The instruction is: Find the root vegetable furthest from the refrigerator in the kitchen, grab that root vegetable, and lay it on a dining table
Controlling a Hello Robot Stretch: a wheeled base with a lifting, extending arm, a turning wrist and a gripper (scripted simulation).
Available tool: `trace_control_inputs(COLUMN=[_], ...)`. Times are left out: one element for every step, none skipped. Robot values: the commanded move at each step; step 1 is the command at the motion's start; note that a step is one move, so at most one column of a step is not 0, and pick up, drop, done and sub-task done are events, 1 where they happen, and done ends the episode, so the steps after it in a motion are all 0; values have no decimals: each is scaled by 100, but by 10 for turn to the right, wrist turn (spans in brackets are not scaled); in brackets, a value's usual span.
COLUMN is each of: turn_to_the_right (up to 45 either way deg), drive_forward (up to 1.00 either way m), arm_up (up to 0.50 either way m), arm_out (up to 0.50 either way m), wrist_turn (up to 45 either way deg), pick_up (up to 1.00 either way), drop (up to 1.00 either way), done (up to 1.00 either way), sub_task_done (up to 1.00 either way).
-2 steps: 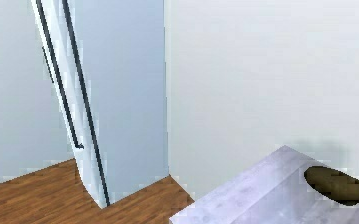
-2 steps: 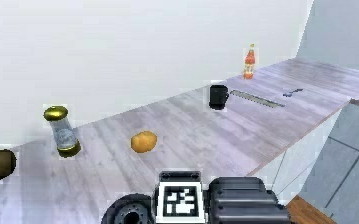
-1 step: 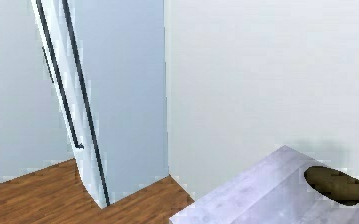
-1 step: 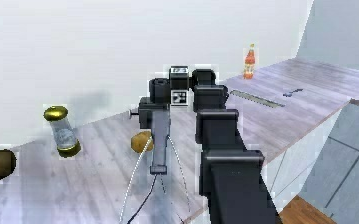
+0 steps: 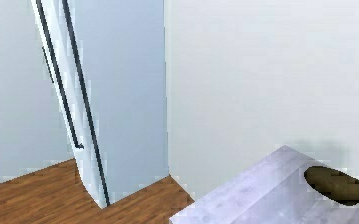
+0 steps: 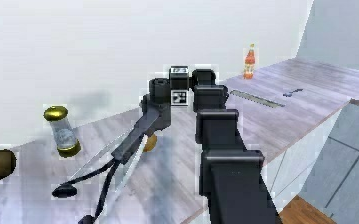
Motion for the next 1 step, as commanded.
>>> trace_control_inputs(turn_to_the_right=[0], drive_forward=[0], arm_up=[0], arm_out=[0], wrist_turn=[450], pick_up=[0], drop=[0], done=[0], sub_task_done=[0])
